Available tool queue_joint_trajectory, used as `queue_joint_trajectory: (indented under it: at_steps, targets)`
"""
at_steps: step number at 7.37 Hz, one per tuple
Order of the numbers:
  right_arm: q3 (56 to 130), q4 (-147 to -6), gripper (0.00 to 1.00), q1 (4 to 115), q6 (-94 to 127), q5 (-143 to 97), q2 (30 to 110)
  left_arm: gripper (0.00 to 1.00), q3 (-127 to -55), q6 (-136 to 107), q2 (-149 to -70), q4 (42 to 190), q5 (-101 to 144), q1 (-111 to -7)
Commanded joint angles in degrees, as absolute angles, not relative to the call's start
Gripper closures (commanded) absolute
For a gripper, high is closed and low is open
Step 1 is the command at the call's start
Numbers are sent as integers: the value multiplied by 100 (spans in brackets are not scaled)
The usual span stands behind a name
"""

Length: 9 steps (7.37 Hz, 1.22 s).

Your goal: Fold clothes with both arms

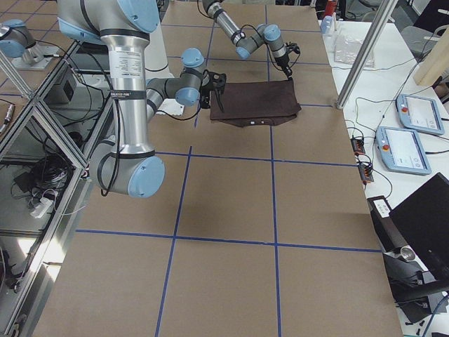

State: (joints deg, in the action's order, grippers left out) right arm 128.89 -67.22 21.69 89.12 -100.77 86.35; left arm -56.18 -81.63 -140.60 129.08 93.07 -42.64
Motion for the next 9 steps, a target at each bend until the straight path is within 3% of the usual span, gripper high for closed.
queue_joint_trajectory:
  at_steps: [1,2,5,6,7,9]
  targets:
    - [12876,-6741,0,2180,8912,-10081,8605,100,-4827,-8095,-14563,13569,9272,-4280]
    - [12841,-6767,0,2188,8912,-10072,8596,1,-4799,-7651,-14503,13614,9272,-4289]
    - [12657,-6785,0,2276,8903,-10072,8483,0,-5069,-7410,-14406,13396,10048,-4762]
    - [12334,-6872,0,2285,8903,-10072,8168,0,-5672,-7070,-14188,12768,10524,-4798]
    - [12166,-7447,0,2311,8738,-10072,7765,0,-6739,-6979,-13690,12057,10538,-4799]
    - [11492,-9001,0,2294,8333,-10020,6423,0,-8316,-6979,-12923,11157,10547,-4790]
